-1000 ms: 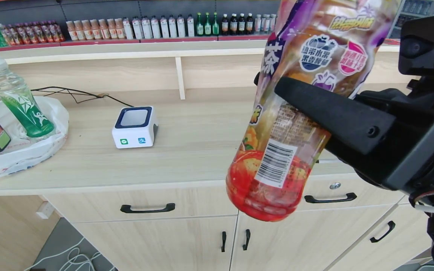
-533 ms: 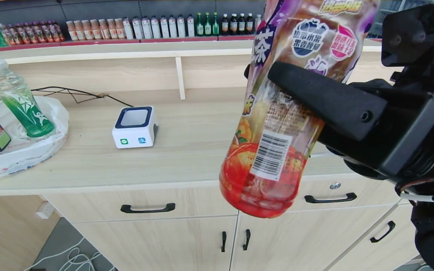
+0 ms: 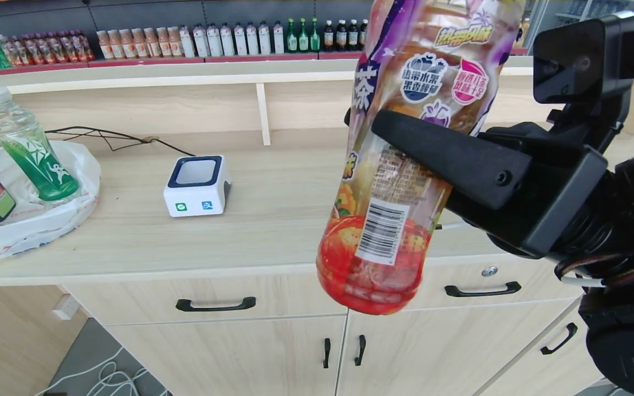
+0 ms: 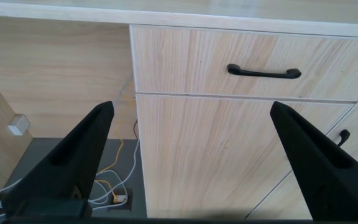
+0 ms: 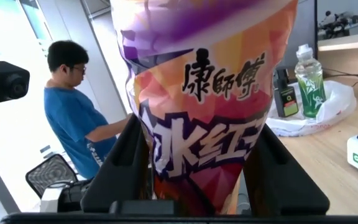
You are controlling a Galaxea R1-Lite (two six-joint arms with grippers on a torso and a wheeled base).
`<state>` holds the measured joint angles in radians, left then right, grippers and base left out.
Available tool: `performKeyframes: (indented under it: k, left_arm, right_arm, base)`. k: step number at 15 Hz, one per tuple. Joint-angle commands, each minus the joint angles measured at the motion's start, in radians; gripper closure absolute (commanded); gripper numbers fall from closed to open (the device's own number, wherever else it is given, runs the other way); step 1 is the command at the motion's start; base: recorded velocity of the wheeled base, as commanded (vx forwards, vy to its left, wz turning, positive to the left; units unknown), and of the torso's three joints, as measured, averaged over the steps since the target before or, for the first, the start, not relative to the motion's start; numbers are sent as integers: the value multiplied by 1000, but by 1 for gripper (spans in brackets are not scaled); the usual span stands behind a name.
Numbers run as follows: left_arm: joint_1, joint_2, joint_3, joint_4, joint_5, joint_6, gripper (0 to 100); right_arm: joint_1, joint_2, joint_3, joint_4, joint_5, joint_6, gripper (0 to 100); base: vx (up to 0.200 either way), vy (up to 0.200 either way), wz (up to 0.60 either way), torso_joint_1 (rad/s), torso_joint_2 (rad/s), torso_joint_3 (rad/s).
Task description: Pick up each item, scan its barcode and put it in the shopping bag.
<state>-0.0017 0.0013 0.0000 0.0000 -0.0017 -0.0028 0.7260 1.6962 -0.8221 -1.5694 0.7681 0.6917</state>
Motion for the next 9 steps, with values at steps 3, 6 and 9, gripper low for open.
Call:
performKeyframes:
  k: [3,6,9]
  left_arm:
    - [0,0,0,0,0,0,0]
    - [0,0,0,0,0,0,0]
    - [0,0,0,0,0,0,0]
  right_arm:
    - [-7,14,-3,-1,0,-1,100]
    - [-14,17,0,-1,0,-3,100]
    - [-23,17,1,-1,0,-17,100]
  base:
    - [0,0,0,0,0,0]
    - [0,0,0,0,0,0]
    - [0,0,0,0,0,0]
